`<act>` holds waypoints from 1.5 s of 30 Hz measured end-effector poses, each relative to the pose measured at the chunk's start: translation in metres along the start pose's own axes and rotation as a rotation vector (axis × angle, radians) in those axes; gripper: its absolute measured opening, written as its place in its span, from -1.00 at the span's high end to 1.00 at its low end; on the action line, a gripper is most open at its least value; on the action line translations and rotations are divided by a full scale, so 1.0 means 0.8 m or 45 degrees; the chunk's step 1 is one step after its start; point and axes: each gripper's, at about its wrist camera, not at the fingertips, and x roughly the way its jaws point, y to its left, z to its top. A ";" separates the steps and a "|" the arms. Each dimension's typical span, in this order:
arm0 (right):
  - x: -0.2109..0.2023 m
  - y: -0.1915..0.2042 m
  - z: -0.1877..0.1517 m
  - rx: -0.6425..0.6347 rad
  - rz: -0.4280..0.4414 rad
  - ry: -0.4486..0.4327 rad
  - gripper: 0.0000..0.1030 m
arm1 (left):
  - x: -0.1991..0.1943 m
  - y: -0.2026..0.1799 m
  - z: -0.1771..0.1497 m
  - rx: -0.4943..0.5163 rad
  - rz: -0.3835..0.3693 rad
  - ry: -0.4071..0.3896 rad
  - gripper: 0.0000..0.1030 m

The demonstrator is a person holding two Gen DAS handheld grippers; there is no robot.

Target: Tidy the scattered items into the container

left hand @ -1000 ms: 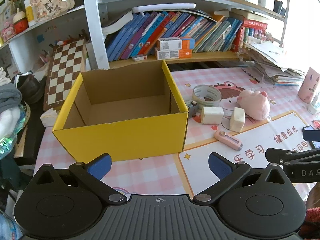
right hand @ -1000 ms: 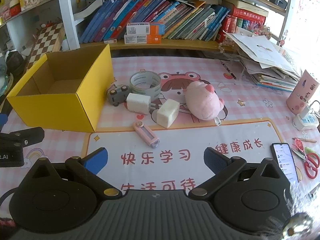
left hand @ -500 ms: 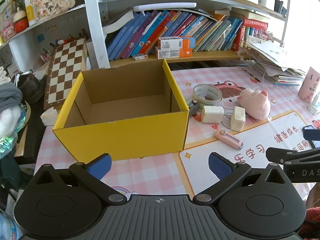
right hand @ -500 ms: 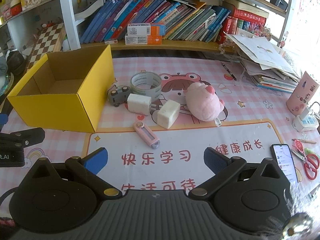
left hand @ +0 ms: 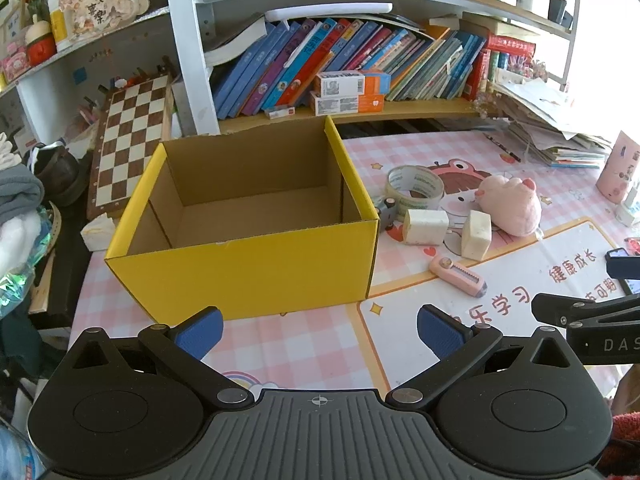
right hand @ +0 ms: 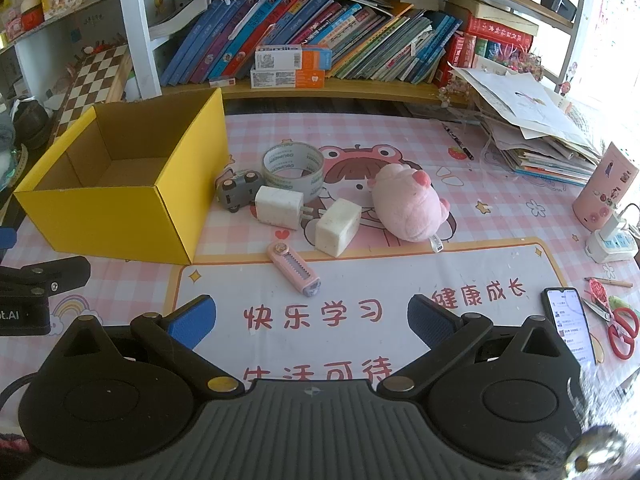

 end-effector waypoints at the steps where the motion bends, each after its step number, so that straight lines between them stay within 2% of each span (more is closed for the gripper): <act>1: 0.000 0.000 0.000 0.000 0.000 0.000 -1.00 | 0.000 0.000 0.000 0.000 0.000 0.000 -1.00; 45: 0.003 0.004 0.005 -0.016 -0.004 0.000 -1.00 | 0.004 0.004 0.002 0.002 -0.007 0.000 -1.00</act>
